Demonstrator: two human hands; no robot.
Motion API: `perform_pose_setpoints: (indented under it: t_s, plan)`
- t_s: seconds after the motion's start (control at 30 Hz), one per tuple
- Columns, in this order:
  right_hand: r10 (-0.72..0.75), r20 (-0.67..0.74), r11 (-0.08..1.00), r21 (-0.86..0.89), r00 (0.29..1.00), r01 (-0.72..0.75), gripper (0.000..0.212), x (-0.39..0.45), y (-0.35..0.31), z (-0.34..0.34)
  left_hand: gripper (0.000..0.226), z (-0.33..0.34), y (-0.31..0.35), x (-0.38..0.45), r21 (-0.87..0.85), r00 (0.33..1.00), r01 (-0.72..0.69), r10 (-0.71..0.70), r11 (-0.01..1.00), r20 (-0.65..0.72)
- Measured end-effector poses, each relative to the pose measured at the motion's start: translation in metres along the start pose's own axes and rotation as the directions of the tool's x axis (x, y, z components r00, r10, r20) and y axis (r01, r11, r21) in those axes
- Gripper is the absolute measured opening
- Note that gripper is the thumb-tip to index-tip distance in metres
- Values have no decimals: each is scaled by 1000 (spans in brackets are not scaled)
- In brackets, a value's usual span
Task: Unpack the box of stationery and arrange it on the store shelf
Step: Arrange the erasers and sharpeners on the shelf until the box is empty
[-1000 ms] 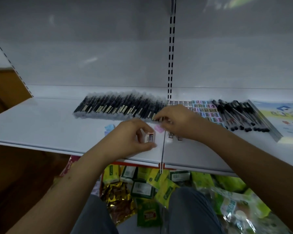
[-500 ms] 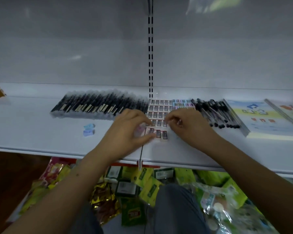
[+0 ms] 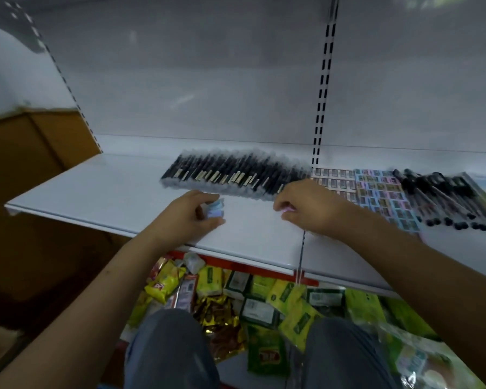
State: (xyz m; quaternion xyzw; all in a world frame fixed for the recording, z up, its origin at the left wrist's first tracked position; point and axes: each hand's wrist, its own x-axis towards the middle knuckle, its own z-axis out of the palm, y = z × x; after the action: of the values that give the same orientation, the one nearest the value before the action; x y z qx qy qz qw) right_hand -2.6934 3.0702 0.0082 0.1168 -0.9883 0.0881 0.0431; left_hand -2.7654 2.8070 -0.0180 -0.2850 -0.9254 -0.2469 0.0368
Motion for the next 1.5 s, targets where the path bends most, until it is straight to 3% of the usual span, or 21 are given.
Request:
perform_pose_setpoints:
  t_s: [0.1,0.23,0.33,0.43,0.6,0.7,0.77,0.83,0.97,1.13,1.33,1.5]
  plan:
    - [-10,-32,1000,28,999,11,24,0,0,-1,41,-4,1,8,18,999,-11,11,1000,35]
    - [-31,-217,994,94,976,53,17,-13,-1,-8,27,-11,13,12,25,994,-55,52,998,98]
    - [46,-391,982,186,919,30,15,-46,11,-21,17,-10,40,9,-235,994,-46,69,971,90]
    - [178,-451,959,279,874,-52,15,-98,35,-37,18,4,94,4,-568,984,15,87,823,153]
    - [427,-425,891,347,798,-292,13,-183,71,-48,20,40,173,4,-741,960,9,201,671,194]
    - [481,-410,863,379,775,-335,11,-215,76,-34,20,64,196,2,-650,951,-134,281,748,127]
    - [464,-401,874,355,790,-333,9,-225,75,-23,23,78,204,-3,-395,909,-365,414,843,42]
    - [429,-401,896,301,809,-326,9,-229,73,-14,22,88,210,-8,-241,854,-497,519,834,33]
    - [346,-381,935,214,857,-282,18,-222,65,-2,27,99,207,-9,-168,845,-502,523,848,115]
    - [287,-346,946,248,893,-208,23,-217,60,-3,52,84,199,-10,-189,837,-481,512,856,191]
    - [288,-319,941,267,903,-206,20,-214,54,-1,44,76,194,-7,-176,799,-511,541,841,263]
    - [387,-301,895,350,872,-277,23,-212,51,-3,38,80,199,0,-250,741,-568,619,784,261]
